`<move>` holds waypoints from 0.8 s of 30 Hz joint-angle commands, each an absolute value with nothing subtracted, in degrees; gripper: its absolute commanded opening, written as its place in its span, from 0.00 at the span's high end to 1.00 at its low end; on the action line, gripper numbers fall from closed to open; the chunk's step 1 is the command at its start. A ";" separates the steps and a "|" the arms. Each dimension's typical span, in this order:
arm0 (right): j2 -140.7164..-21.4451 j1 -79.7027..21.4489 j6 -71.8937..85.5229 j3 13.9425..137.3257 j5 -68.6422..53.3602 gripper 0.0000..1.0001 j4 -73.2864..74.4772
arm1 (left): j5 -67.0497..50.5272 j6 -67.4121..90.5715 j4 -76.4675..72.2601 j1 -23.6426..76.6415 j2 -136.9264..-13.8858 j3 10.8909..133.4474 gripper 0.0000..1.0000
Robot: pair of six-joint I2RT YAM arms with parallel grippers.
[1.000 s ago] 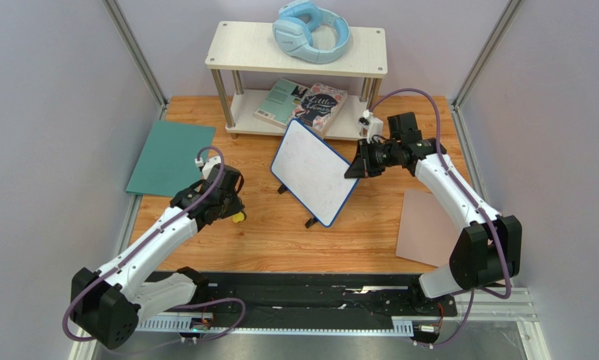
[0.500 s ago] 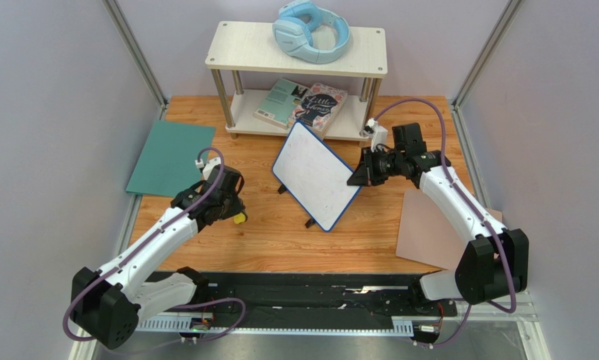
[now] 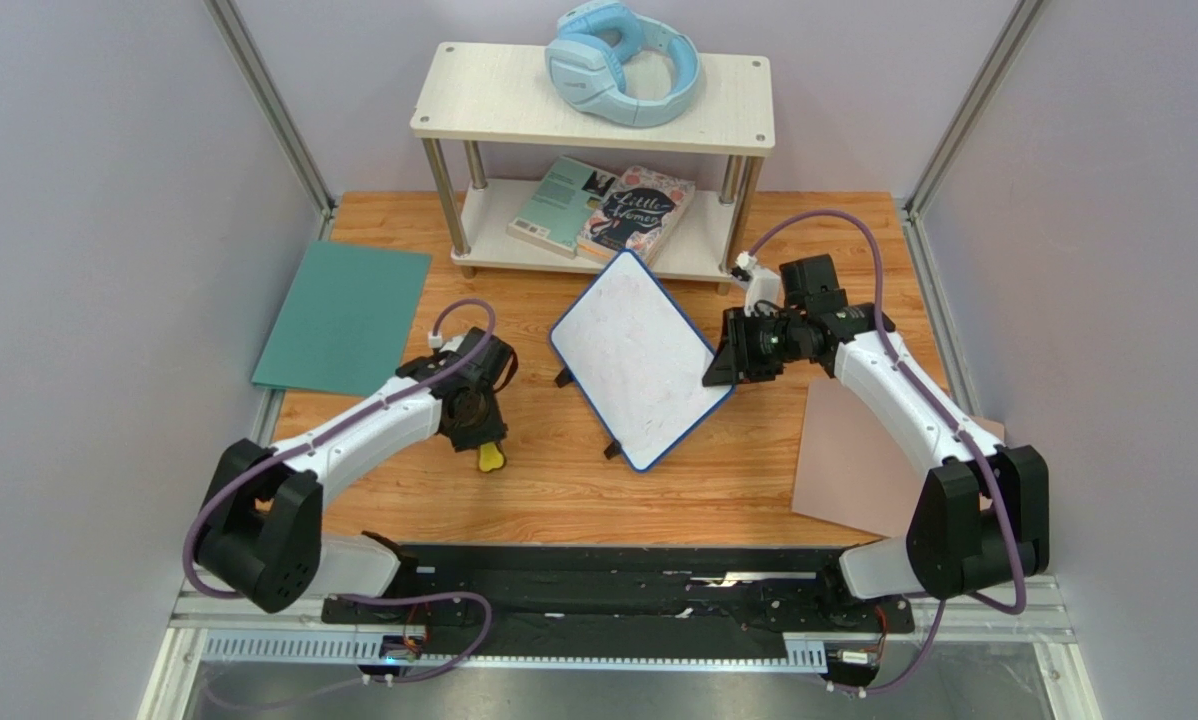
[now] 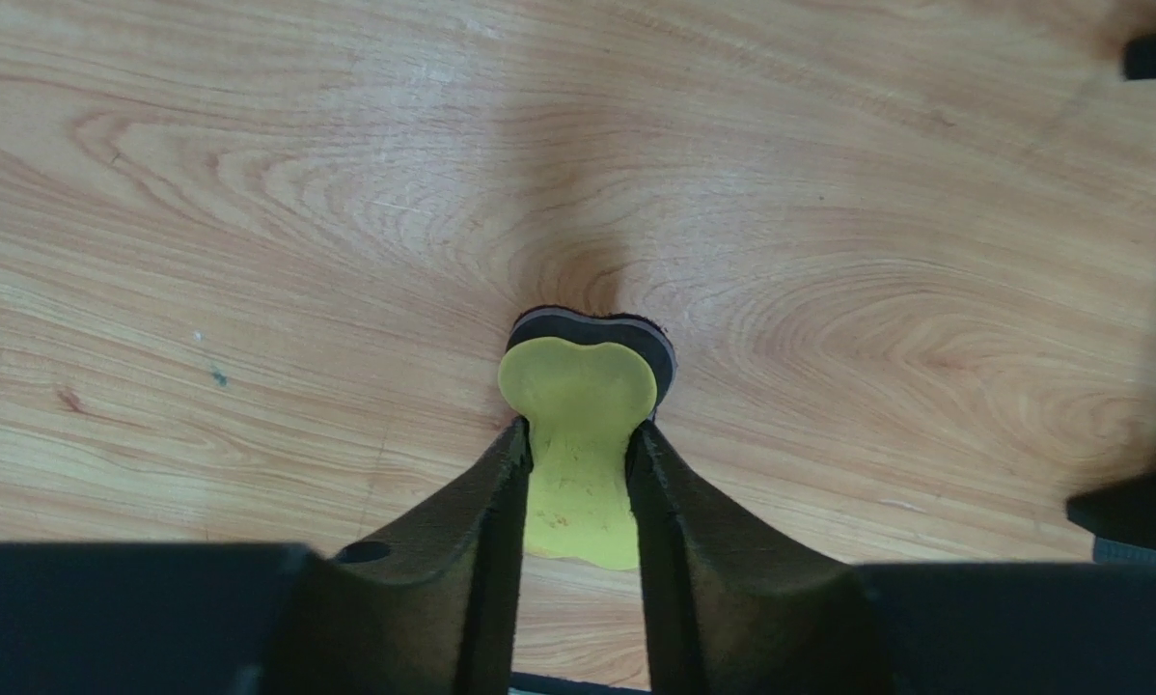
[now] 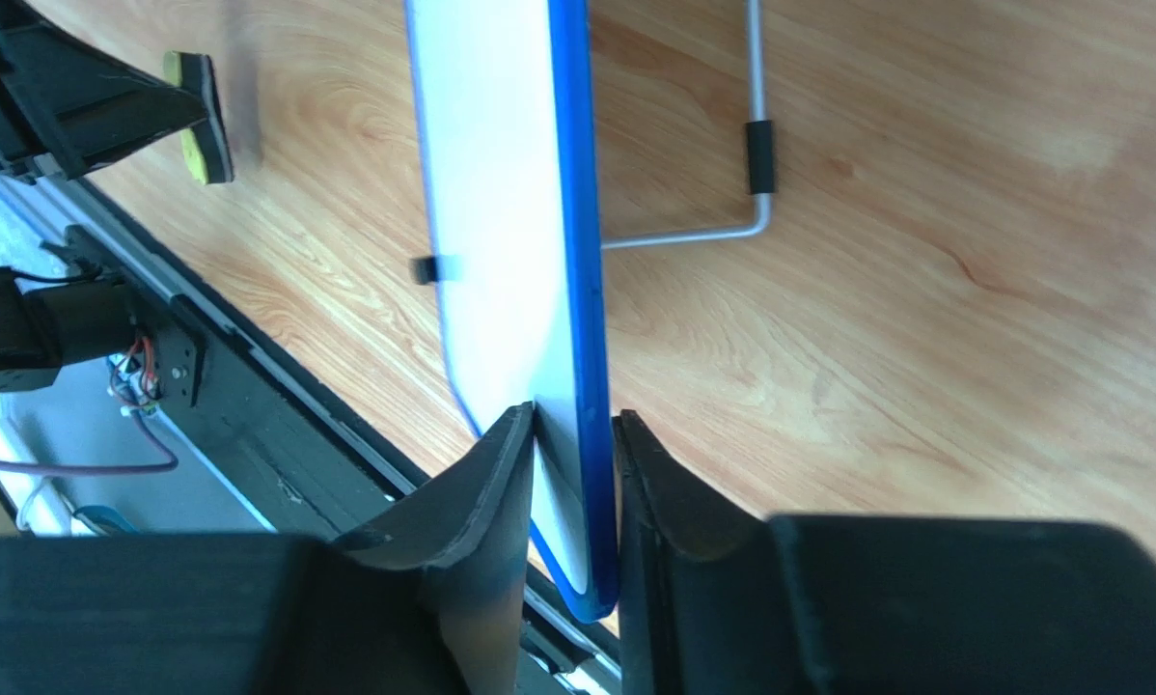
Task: Erase the whiteboard
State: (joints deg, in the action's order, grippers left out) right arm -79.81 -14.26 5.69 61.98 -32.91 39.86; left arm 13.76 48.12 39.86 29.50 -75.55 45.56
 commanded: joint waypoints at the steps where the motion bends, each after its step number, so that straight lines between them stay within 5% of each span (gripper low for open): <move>1: -80.42 -14.33 5.62 63.10 -29.18 0.68 42.71 | 12.66 48.08 40.34 29.36 -78.30 49.83 0.55; 5: -80.16 -14.41 5.71 64.16 -28.74 0.60 43.15 | 11.87 47.99 40.17 29.36 -79.89 51.06 0.31; 11: -79.10 -14.41 5.71 65.74 -28.21 0.50 43.94 | 11.60 47.11 39.99 29.36 -80.33 52.21 0.13; 24: -77.87 -14.41 5.01 70.31 -25.58 0.36 46.84 | 8.09 44.82 43.78 29.36 -93.15 59.33 0.08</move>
